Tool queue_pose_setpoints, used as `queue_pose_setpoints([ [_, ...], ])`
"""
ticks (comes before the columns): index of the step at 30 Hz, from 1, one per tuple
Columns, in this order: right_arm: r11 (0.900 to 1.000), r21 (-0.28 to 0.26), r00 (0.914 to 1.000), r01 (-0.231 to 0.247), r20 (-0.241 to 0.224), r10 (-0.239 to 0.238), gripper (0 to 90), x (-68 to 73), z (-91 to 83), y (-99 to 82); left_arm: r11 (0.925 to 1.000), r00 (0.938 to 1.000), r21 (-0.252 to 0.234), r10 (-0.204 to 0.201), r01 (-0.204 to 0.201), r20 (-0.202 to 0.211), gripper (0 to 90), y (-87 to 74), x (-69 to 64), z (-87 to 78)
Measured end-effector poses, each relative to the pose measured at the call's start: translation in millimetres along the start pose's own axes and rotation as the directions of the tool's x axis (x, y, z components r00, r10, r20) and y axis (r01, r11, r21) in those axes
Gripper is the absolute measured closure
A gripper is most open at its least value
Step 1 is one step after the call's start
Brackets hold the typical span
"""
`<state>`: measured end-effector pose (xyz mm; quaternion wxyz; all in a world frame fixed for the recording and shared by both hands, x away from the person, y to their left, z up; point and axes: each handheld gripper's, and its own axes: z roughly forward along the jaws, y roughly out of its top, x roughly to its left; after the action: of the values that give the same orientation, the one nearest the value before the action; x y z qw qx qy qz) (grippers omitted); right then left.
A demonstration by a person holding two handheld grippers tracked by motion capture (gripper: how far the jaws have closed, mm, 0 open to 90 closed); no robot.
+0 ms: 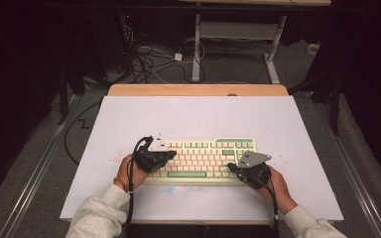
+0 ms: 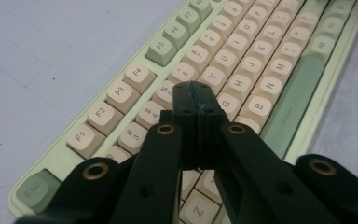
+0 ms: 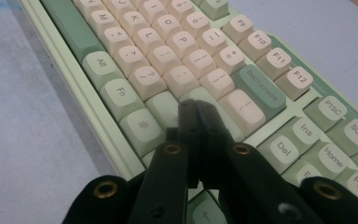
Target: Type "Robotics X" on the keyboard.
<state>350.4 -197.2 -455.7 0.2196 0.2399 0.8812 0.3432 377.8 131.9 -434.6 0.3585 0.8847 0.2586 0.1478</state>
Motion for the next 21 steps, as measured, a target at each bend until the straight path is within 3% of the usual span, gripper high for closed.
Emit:
queue_pose_setpoints([
  [16, 1.0000, 0.001, 1.0000, 0.001, 0.002, -0.001, 90.0, 0.4, 0.0, 0.1, 0.9964, 0.9998, 0.083, 0.019, -0.019, -0.001, 88.0, 7.5, 2.6, 23.5],
  [21, 1.0000, 0.001, 1.0000, 0.000, 0.003, 0.000, 90.0, 0.6, 0.0, 0.1, 0.9961, 0.9997, 0.086, 0.022, -0.021, -0.006, 88.0, 9.0, 2.7, 25.0],
])
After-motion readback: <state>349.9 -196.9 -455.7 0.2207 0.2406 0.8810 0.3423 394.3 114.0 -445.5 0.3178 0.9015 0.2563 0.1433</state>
